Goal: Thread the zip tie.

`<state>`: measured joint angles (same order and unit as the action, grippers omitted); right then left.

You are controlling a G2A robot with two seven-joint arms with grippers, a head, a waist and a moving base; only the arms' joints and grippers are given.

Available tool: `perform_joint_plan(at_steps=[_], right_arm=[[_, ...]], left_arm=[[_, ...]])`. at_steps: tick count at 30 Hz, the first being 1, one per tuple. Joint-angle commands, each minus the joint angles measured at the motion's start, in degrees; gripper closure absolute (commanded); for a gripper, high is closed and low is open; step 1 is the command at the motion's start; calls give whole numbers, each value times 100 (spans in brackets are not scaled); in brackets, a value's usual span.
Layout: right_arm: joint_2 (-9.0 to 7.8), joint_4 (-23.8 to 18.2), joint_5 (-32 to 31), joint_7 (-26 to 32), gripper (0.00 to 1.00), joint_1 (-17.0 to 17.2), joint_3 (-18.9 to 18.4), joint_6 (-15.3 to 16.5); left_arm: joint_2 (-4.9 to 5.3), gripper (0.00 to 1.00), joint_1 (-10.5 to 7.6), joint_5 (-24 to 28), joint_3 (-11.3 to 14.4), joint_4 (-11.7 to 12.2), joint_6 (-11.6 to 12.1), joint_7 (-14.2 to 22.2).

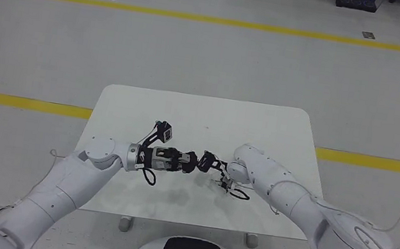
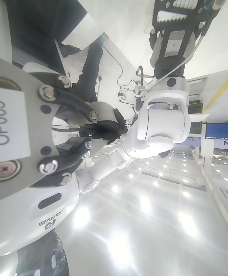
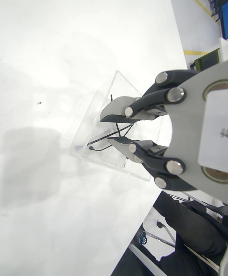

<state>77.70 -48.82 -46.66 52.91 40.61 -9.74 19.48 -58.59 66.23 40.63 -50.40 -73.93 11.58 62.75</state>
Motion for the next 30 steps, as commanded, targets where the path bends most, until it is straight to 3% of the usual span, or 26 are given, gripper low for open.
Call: perform_joint_plan(at_steps=[1,3,16,17,20,30], right_arm=[[15,24,2,1,95,-6,0,0],[28,43,4,2,100,-16,0,0],[-5,-43,59,76,100,-74,0,0],[-14,-51,73,65,93,-69,0,0],[-37,-64,100,19,85,-47,0,0],[-74,-66,60,-154,88,0,0,0]], left_arm=[[0,100,0,0,0,0,0,0],[0,100,0,0,0,0,0,0],[0,100,0,0,0,0,0,0],[0,100,0,0,0,0,0,0],[0,100,0,0,0,0,0,0],[0,100,0,0,0,0,0,0]])
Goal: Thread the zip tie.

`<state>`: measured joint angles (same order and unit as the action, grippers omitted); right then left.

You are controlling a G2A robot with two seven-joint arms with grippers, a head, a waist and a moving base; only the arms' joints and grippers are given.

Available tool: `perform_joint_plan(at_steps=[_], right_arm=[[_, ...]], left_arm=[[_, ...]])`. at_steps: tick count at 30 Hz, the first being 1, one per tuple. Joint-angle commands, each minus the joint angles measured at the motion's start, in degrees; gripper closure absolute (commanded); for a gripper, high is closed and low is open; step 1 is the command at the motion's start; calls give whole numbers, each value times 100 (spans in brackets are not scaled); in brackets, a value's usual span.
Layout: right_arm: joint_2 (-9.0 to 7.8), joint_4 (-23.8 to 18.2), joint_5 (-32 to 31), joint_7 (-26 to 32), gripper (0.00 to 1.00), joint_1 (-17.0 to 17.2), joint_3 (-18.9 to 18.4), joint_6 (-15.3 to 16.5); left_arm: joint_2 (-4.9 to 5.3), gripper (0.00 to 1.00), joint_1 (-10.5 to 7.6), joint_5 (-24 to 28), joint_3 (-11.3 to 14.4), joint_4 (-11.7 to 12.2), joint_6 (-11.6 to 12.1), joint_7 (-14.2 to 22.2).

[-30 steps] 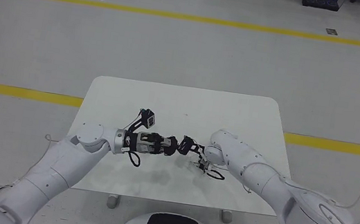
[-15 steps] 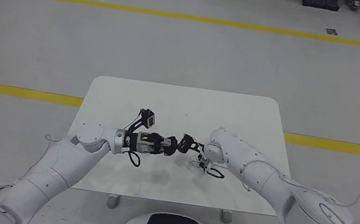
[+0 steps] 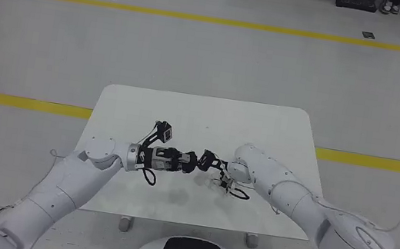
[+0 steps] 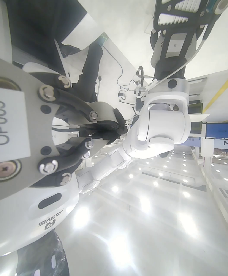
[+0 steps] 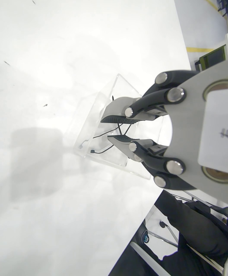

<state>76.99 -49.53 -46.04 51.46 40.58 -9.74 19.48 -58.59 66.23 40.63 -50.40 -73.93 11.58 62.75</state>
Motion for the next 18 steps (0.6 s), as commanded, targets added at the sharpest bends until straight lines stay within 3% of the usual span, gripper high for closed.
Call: perform_joint_plan(at_steps=[1,18], right_arm=[[-4,8,-4,-25,88,12,0,0],[-36,-82,-111,-108,86,56,0,0]], left_arm=[[0,100,0,0,0,0,0,0],[0,100,0,0,0,0,0,0]])
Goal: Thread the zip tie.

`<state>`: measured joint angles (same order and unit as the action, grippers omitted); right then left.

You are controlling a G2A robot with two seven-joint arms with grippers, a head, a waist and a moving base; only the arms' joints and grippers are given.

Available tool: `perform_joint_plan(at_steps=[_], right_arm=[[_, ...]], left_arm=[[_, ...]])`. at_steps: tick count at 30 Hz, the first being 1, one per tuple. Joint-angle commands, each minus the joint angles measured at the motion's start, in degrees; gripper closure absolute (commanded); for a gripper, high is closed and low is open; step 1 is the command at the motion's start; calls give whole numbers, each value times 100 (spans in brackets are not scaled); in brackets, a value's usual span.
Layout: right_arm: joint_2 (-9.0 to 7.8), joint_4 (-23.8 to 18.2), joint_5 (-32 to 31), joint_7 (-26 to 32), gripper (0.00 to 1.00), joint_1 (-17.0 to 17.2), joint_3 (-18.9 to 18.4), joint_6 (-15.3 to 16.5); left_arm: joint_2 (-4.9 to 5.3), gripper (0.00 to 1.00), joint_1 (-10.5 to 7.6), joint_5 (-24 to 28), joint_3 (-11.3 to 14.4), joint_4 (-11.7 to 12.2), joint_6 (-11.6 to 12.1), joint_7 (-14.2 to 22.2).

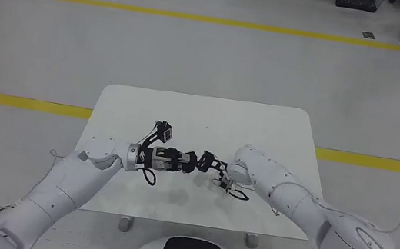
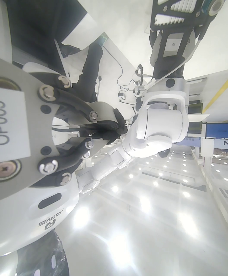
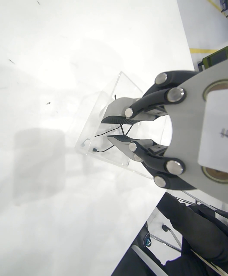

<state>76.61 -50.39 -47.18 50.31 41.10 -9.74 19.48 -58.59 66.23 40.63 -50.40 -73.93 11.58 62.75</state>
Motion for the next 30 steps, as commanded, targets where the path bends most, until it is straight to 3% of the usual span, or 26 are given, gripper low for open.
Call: perform_joint_plan(at_steps=[1,6,11,19,25,30], right_arm=[[3,8,7,11,86,8,0,0],[20,50,78,25,87,18,0,0],[39,83,128,38,100,20,0,0],[36,39,138,147,100,-18,0,0],[-71,-180,154,260,100,-76,0,0],[-261,-489,209,320,100,-140,0,0]], left_arm=[[0,100,0,0,0,0,0,0],[0,100,0,0,0,0,0,0],[0,100,0,0,0,0,0,0],[0,100,0,0,0,0,0,0],[0,100,0,0,0,0,0,0],[0,100,0,0,0,0,0,0]])
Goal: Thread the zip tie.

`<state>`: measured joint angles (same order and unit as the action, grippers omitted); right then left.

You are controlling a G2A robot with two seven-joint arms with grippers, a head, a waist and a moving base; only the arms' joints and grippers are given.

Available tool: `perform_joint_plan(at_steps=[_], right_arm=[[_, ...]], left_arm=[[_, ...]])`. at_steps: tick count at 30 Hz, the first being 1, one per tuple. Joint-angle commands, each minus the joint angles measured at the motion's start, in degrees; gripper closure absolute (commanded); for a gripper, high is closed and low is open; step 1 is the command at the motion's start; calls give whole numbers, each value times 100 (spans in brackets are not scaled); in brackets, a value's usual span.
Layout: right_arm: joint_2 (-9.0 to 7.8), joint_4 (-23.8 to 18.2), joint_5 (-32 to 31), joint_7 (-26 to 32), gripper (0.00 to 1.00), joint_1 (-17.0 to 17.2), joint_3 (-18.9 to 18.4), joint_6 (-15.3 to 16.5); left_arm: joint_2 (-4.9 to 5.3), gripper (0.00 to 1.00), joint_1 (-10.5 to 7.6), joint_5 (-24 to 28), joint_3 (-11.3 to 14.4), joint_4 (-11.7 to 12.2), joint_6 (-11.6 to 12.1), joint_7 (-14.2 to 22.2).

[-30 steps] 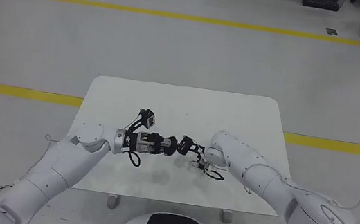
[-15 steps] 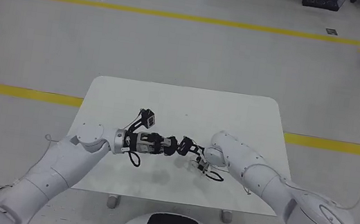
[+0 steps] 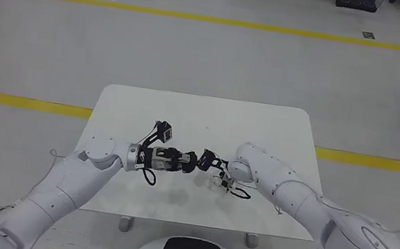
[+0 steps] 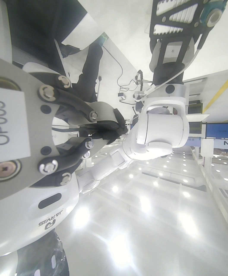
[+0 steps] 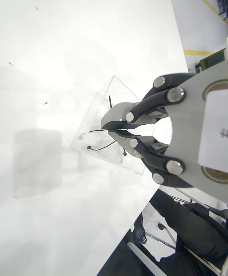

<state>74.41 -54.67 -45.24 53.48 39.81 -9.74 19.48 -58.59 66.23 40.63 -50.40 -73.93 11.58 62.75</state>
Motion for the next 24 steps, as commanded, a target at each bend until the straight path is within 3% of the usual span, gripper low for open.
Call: perform_joint_plan(at_steps=[1,7,14,21,24], right_arm=[[-89,-135,29,1,100,-24,0,0],[-536,-798,211,-190,100,-84,-13,0],[-1314,-1754,401,-744,100,12,-254,0],[-2188,-2623,785,-1749,100,558,-857,0],[-2444,-2913,968,-2046,100,752,-965,0]], left_arm=[[0,100,0,0,0,0,0,0],[0,100,0,0,0,0,0,0],[0,100,0,0,0,0,0,0],[0,100,0,0,0,0,0,0],[0,100,0,0,0,0,0,0]])
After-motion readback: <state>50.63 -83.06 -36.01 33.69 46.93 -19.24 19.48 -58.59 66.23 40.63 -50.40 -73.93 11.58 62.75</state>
